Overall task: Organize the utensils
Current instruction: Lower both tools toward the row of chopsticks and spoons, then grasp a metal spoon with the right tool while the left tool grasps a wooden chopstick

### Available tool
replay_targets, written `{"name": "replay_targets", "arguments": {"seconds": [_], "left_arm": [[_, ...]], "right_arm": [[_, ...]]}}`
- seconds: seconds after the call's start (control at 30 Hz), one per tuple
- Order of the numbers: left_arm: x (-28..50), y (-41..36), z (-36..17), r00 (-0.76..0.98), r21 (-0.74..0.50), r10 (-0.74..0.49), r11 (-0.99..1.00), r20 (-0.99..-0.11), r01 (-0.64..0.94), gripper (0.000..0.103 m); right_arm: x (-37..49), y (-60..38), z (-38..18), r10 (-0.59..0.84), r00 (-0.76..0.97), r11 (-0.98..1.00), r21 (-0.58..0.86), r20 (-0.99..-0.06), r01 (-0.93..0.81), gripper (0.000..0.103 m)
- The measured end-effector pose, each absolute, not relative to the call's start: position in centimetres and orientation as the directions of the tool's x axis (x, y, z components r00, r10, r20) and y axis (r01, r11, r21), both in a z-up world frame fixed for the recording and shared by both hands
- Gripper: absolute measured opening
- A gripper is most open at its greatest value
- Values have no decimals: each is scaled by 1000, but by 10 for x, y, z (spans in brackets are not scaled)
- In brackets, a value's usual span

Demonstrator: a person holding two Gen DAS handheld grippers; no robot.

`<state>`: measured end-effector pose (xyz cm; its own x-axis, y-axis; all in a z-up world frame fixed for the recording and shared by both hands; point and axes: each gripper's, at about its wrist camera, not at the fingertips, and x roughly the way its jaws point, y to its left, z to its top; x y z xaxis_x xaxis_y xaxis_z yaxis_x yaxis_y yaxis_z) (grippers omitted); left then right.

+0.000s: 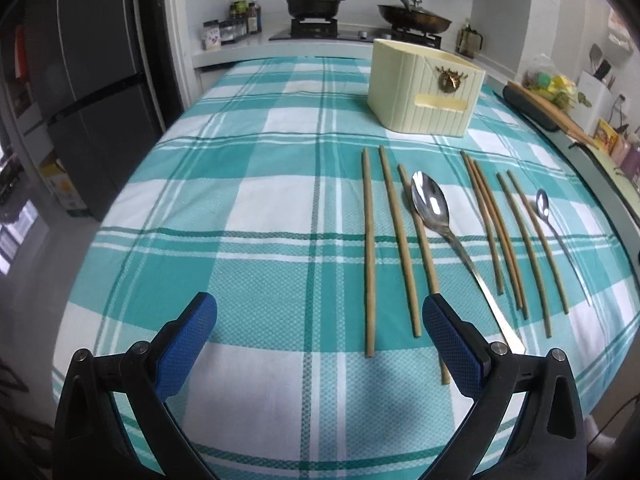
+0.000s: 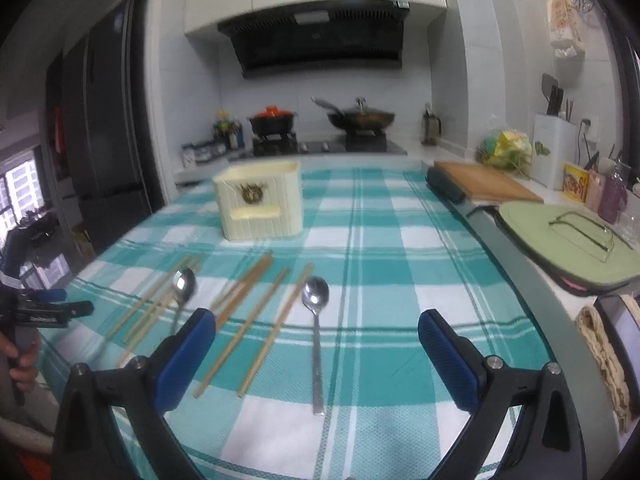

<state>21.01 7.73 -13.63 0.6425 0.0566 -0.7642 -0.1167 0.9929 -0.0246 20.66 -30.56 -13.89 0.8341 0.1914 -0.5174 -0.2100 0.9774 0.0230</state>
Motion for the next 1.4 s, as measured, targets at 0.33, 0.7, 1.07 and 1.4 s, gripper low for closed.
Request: {"name": "replay_targets", "arguments": {"seconds": [0.33, 0.7, 1.07, 1.4], "left_arm": [[264, 80, -155, 590, -52, -15, 998, -808, -45, 103], [306, 85, -169, 544, 26, 8, 999, -839, 25, 102], [366, 81, -182, 472, 1, -32, 998, -881, 68, 91], [399, 59, -175, 448, -4, -57, 993, -892, 119, 56]], "right_arm": [[290, -284, -195, 84, 642, 977, -63, -762, -203, 103], [320, -257, -224, 39, 613, 953, -155, -789, -260, 102], [339, -272, -233, 116, 547, 962, -43, -829, -269, 99], [387, -244, -225, 149, 566, 951, -40, -811, -308, 56]]}}
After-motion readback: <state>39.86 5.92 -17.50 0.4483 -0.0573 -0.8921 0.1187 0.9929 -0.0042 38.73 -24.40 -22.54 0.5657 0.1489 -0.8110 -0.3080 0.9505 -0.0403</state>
